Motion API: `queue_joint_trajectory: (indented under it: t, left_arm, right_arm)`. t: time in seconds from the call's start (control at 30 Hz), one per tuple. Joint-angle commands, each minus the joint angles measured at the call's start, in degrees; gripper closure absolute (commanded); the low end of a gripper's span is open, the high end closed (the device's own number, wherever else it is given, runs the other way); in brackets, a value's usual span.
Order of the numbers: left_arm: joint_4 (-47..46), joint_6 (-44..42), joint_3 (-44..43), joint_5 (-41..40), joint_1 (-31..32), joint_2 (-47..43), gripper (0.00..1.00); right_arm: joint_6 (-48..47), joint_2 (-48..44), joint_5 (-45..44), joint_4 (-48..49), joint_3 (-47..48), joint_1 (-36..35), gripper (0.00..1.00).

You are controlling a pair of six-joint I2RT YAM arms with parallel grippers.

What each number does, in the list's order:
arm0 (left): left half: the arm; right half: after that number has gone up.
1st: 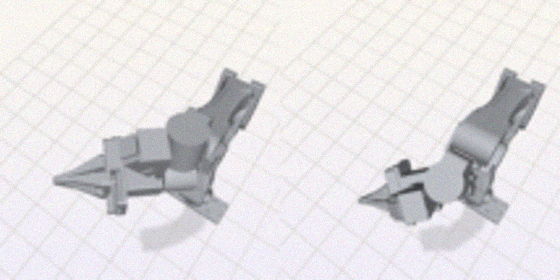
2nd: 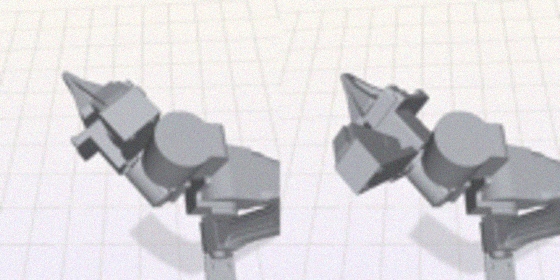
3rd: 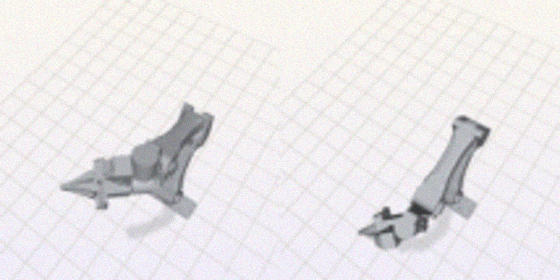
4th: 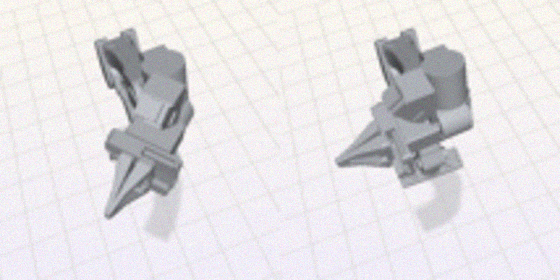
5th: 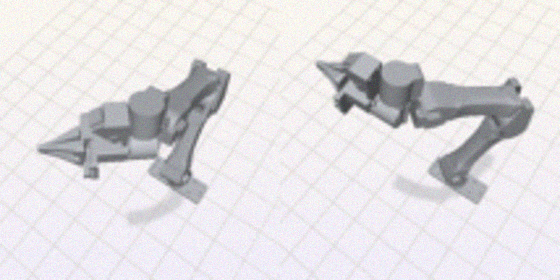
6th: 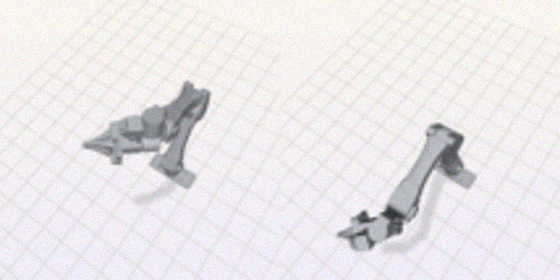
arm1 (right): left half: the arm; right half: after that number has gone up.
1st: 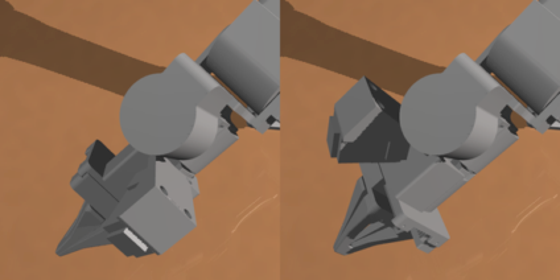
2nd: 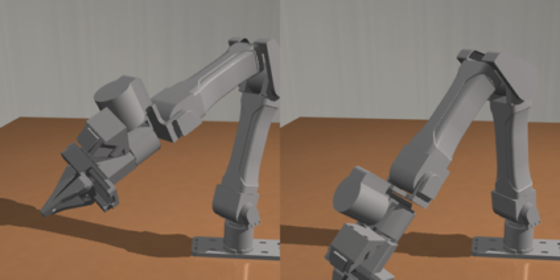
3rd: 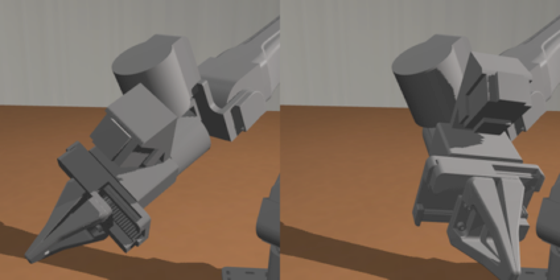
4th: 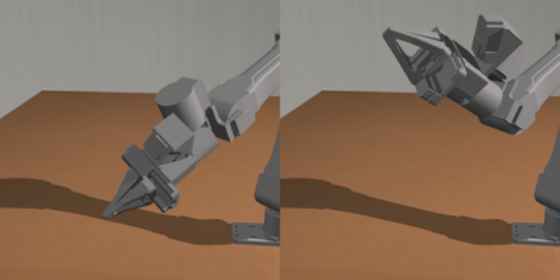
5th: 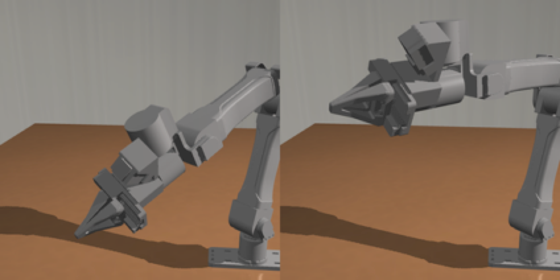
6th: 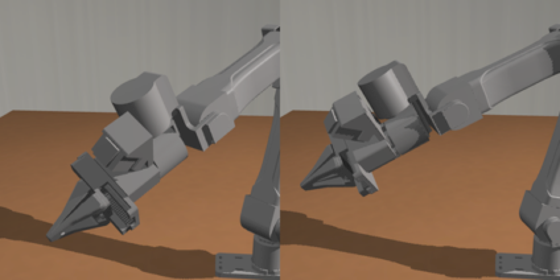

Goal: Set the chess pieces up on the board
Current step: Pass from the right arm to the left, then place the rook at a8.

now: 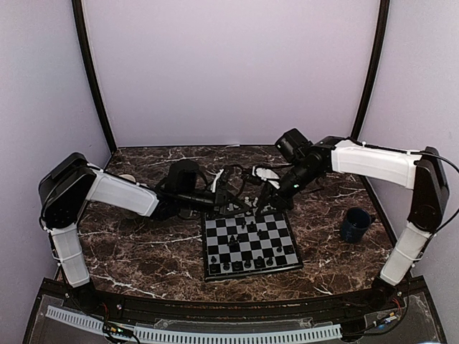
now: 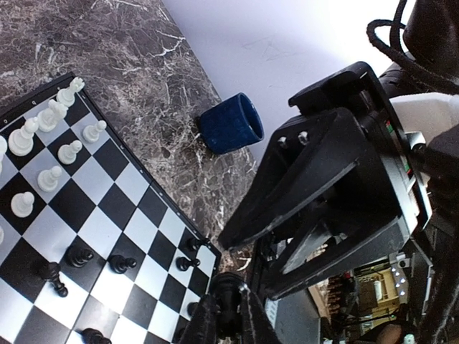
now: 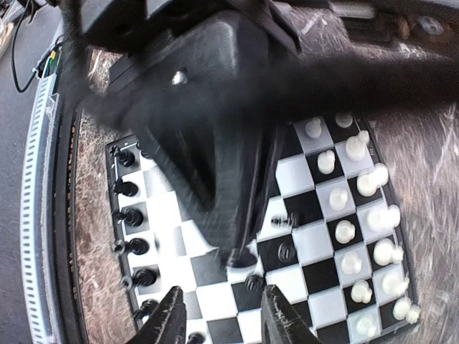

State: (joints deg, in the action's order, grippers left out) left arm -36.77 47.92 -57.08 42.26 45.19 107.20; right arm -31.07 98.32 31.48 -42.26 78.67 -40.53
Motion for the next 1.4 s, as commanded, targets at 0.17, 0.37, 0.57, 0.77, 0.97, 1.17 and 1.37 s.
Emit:
queue_joint_trajectory:
  t: [0.17, 0.37, 0.57, 0.77, 0.97, 1.17, 1.37]
  left_arm:
    - [31.71, -30.63, -15.43, -9.87, 5.00, -1.56, 0.96]
    - [49.16, -46.93, -28.73, -17.71, 11.20, 2.48, 0.96]
    - [63.28, -57.77, -41.07, -25.81, 17.30, 8.34, 0.95]
    - [71.10, -62.89, -50.35, -31.90, 22.31, 13.94, 0.94]
    - [77.92, -65.00, -59.13, -37.04, 25.92, 20.95, 0.94]
    - [80.98, -65.80, -66.14, -39.81, 27.89, 26.70, 0.94]
    - [81.26, -66.07, -67.64, -41.68, 28.46, 29.45, 0.94]
  right_arm:
    - [2.89, -11.28, 6.78, 1.65, -7.46, 13.95, 0.58]
    - [7.06, -11.71, 6.83, 6.40, -9.62, 21.05, 0.57]
    - [6.44, -10.02, 7.93, 7.17, -10.37, 23.03, 0.56]
    - [4.96, -10.59, 6.95, 11.68, -11.48, 23.34, 0.51]
    - [5.52, -10.95, 4.96, 13.32, -11.66, 23.39, 0.49]
    - [6.36, -14.13, 1.31, 15.58, -14.54, 23.44, 0.01]
    - [6.46, -17.61, -1.08, 17.91, -16.45, 23.56, 0.02]
